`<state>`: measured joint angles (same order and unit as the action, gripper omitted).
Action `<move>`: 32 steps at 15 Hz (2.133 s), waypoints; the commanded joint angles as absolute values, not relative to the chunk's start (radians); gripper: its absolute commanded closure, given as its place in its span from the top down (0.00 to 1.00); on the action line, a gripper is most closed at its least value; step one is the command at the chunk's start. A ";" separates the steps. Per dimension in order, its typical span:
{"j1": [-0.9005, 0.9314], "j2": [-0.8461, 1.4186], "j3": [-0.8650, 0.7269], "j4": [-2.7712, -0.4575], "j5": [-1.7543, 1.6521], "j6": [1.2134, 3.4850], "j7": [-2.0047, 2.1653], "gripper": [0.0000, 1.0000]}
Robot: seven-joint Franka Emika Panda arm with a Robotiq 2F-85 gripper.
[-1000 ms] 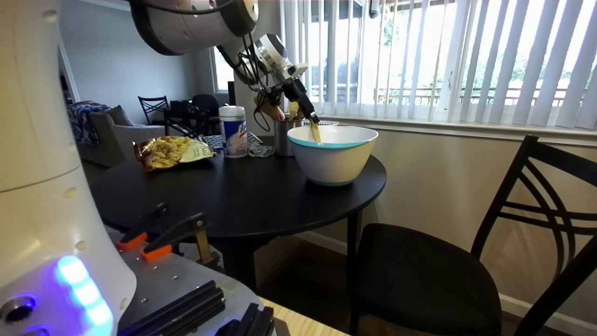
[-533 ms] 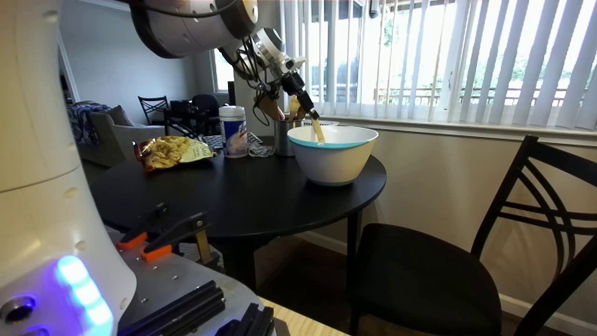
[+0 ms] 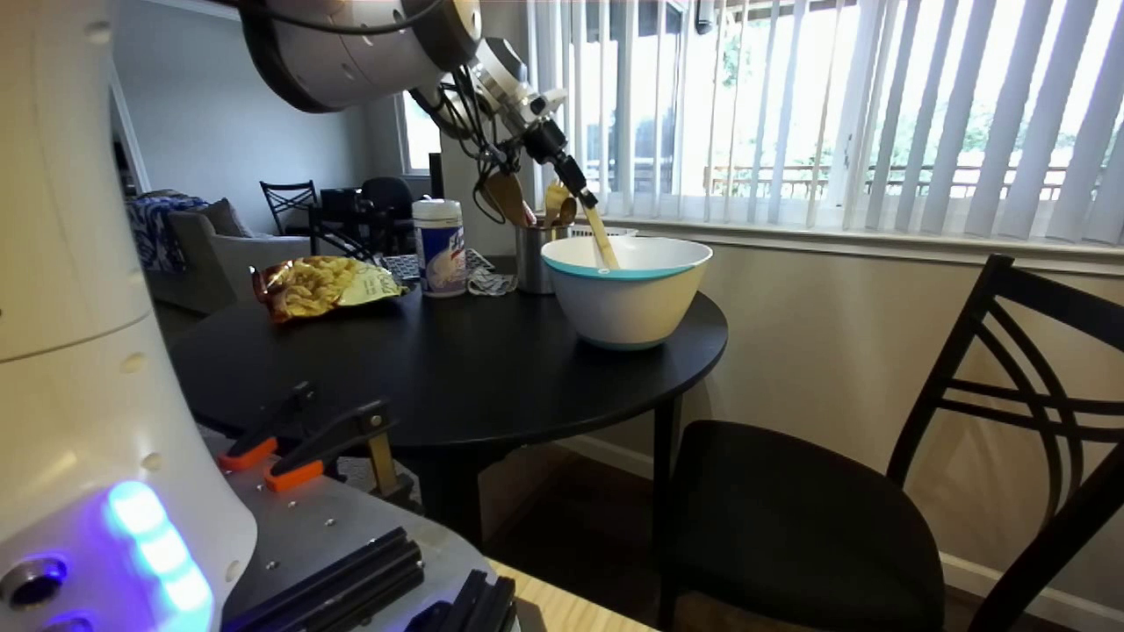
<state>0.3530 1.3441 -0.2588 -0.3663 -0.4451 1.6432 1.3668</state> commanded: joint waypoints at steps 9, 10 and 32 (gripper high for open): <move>0.324 1.212 -0.214 -0.416 -0.362 1.290 1.330 0.07; 0.316 1.200 -0.209 -0.415 -0.349 1.262 1.333 0.07; 0.433 1.309 -0.217 -0.365 -0.358 1.518 0.944 1.00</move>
<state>0.4389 1.2751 -0.1989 -0.3652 -0.3417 1.4538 1.0254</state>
